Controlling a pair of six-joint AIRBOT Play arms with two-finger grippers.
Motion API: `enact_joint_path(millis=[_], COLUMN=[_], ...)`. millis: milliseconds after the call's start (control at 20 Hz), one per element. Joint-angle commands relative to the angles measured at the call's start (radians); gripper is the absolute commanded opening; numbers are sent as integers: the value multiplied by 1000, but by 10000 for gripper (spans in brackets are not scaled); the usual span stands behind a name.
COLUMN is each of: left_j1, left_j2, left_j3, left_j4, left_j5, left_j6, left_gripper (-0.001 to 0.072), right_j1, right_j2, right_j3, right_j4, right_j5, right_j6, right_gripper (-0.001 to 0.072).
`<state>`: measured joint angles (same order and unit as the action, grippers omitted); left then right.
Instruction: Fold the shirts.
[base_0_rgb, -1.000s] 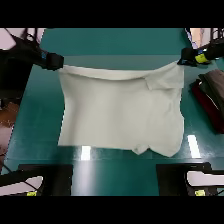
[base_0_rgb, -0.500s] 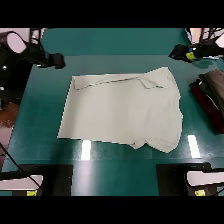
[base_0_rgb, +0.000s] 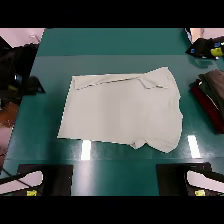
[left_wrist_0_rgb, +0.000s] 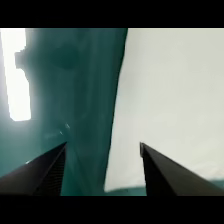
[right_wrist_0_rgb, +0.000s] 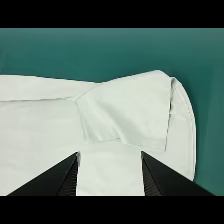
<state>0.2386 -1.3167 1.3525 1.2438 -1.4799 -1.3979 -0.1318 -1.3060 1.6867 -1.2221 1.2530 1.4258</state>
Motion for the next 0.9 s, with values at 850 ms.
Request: enact_joint_path(millis=[850], left_j1=[-5], left_j2=[220], left_j3=[-778], left_j4=[-184], left_j5=[275], left_j6=[164], left_gripper=[529], right_j1=[39], right_j2=[85], right_j3=[0], right_j4=[52], right_j5=[147], right_j6=[-13], right_gripper=[451])
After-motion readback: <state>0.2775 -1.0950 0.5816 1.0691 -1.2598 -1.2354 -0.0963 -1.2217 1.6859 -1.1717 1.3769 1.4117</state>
